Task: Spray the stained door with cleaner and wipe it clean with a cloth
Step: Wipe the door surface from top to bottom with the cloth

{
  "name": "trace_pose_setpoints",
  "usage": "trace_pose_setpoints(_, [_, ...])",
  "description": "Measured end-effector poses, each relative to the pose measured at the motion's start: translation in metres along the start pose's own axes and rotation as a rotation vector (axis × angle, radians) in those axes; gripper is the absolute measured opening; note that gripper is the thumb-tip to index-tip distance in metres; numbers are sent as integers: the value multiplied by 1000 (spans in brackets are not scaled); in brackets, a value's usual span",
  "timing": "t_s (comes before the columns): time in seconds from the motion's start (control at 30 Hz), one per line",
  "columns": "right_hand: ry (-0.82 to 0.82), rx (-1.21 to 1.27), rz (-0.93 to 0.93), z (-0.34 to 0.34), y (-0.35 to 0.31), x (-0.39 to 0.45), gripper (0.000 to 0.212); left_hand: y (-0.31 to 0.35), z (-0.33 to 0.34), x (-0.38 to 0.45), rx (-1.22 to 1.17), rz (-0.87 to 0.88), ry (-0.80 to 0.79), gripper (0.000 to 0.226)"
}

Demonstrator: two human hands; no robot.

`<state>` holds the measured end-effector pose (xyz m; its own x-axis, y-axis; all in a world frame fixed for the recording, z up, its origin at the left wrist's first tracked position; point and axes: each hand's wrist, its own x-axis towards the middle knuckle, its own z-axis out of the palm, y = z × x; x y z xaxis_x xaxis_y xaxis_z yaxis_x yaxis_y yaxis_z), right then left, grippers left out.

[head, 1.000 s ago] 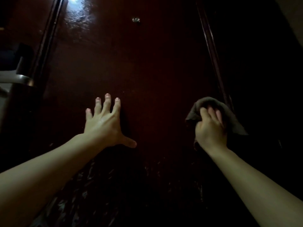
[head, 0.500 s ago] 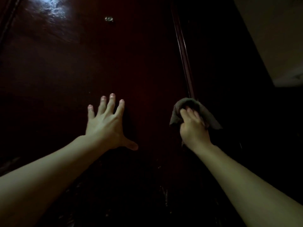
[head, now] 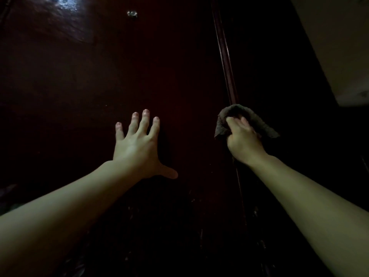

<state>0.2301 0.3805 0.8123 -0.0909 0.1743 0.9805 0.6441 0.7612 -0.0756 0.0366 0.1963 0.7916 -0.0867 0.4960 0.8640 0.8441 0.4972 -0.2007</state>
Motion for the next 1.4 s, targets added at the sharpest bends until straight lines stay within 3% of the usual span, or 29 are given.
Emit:
trace_pose_setpoints(0.27, [111,76,27,40,-17,-140,52,-5,4,-2,-21,35,37,146])
trace_pose_setpoints(0.47, [39,211,-300,46,-83,-135,48,-3,5,-5,-38,59,48,133])
trace_pose_setpoints(0.53, [27,272,-317,47,-92,-116,47,-5,5,-9,-55,77,54,127])
trace_pose_setpoints(0.7, [59,149,-68,42,-62,-81,57,-29,-4,-36,-30,87,-42,123])
trace_pose_setpoints(0.8, [27,145,126,34,-55,-81,49,-63,-20,-52,-68,29,-50,113])
trace_pose_setpoints(0.87, [33,121,155,33,-73,-91,45,-93,-28,-58,-60,-34,6,102])
trace_pose_setpoints(0.93, [20,117,38,38,-112,-105,48,-121,-33,-59,-40,-137,46,92])
trace_pose_setpoints(1.0, [-61,160,-225,64,-157,-116,50,-143,-35,-61,-31,-244,14,83])
trace_pose_setpoints(1.07, [-241,281,-387,77,-188,-127,45,-162,-31,-66,-57,-329,-21,73])
trace_pose_setpoints(1.17, [-371,639,-185,75,-187,-127,36,-188,-25,-77,-141,-370,-27,63])
trace_pose_setpoints(1.27, [-231,883,-37,54,-175,-115,40,-217,-26,-91,-163,-278,-27,63])
trace_pose_setpoints(1.4, [-174,266,-40,50,-177,-101,57,-248,-27,-113,-161,-91,-78,70])
